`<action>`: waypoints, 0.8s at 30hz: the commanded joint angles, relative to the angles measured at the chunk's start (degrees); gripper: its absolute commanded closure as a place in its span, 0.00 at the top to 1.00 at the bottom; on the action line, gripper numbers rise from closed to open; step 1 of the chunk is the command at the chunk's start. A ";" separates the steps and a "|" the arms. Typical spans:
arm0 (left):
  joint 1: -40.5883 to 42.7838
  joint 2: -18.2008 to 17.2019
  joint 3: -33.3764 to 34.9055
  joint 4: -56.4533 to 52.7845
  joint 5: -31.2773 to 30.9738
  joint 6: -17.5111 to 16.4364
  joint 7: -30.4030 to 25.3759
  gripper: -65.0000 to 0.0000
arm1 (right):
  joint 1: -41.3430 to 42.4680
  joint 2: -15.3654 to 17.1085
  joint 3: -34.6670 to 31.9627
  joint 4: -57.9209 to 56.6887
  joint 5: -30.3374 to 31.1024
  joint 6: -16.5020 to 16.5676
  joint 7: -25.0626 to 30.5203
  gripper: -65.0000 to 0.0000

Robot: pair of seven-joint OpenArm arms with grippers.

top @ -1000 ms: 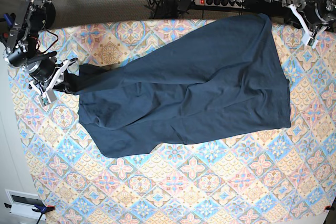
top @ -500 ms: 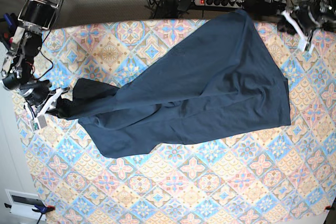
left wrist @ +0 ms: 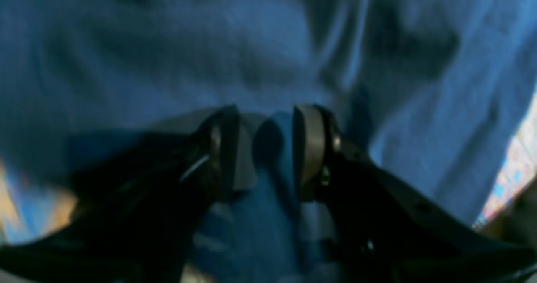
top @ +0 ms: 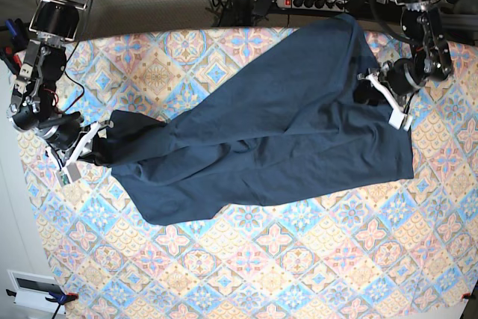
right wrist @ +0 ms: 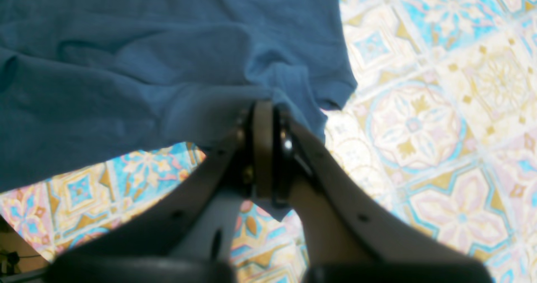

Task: Layout the t-shirt on the table in an organized manner, then fold the t-shirt properly
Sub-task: 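Release the left gripper and reach it back onto the shirt, then grasp the shirt's other end with the left gripper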

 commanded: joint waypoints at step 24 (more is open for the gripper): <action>-37.70 1.08 8.55 -48.80 28.78 7.49 -35.12 0.33 | 0.89 1.29 0.17 4.66 0.96 0.13 0.68 0.00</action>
